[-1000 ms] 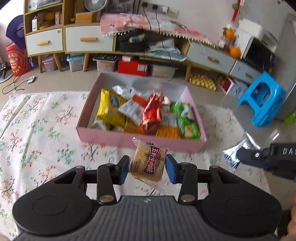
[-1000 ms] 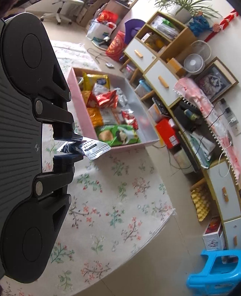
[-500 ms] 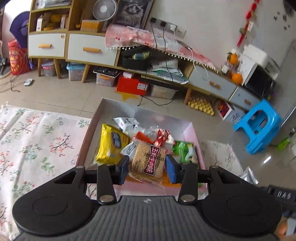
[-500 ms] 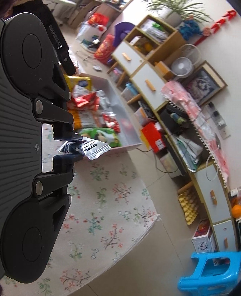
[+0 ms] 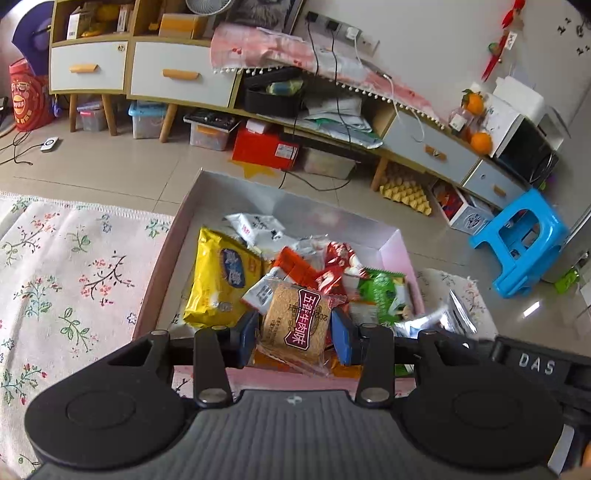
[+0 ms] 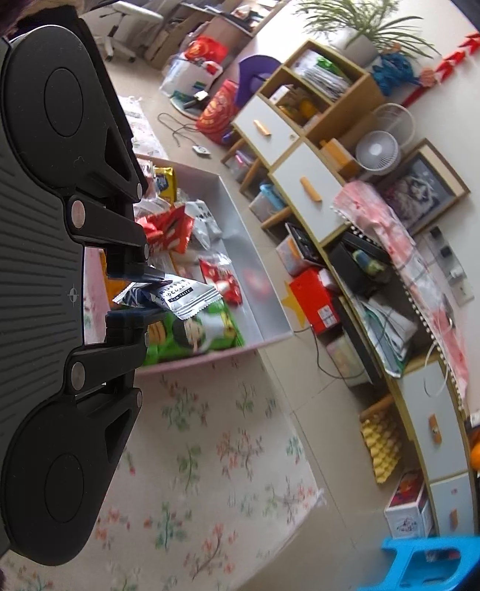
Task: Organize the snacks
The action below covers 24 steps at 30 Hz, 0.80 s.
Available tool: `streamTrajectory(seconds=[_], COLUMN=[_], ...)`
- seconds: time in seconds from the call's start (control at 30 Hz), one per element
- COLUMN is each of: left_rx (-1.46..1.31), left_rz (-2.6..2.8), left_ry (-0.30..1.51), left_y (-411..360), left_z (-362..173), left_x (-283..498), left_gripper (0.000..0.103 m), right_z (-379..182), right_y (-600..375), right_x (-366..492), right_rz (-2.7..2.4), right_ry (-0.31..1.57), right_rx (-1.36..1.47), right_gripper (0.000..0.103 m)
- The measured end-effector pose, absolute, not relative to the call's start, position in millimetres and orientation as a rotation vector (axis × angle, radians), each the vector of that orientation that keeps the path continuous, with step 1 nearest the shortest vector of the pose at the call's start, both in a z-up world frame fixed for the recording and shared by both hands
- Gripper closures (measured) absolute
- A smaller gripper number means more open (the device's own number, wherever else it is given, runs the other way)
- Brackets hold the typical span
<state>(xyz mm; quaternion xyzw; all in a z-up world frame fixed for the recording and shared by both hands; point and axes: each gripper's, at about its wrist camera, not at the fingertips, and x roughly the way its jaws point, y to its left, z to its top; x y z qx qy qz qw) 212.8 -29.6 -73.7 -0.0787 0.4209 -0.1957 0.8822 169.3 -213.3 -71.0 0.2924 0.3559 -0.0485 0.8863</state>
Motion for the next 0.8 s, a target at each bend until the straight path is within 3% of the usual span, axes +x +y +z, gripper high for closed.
streamTrajectory(seconds=[0.43,0.57,0.63,0.7,0.8], left_rx=[-0.058,-0.048,-0.041,-0.027,-0.032], left_rz=[-0.399,-0.366,-0.358,-0.359,-0.35], left_ry=[0.859,0.845,0.837,0.819,0.793], left_y=[-31,-28,-26,-25,-23], left_z=[-90,-89,-86,-82,-74], left_x=[215,218,218,216,212], left_gripper=[0.063,0.063,0.06,0.049,0.046], right_z=[-99,-97,-95,-92,-83], right_y=[-199,-202,-205,-209,-216], right_x=[183,183,181,177,171], right_rz=[-0.11,-0.131,-0.132,-0.131,-0.136], right_ry=[0.822,0.805,0.8,0.792,0.762], right_rx=[0.603,0.611,0.609,0.622,0.64], right_gripper=[0.088,0.084,0.084,0.079,0.075])
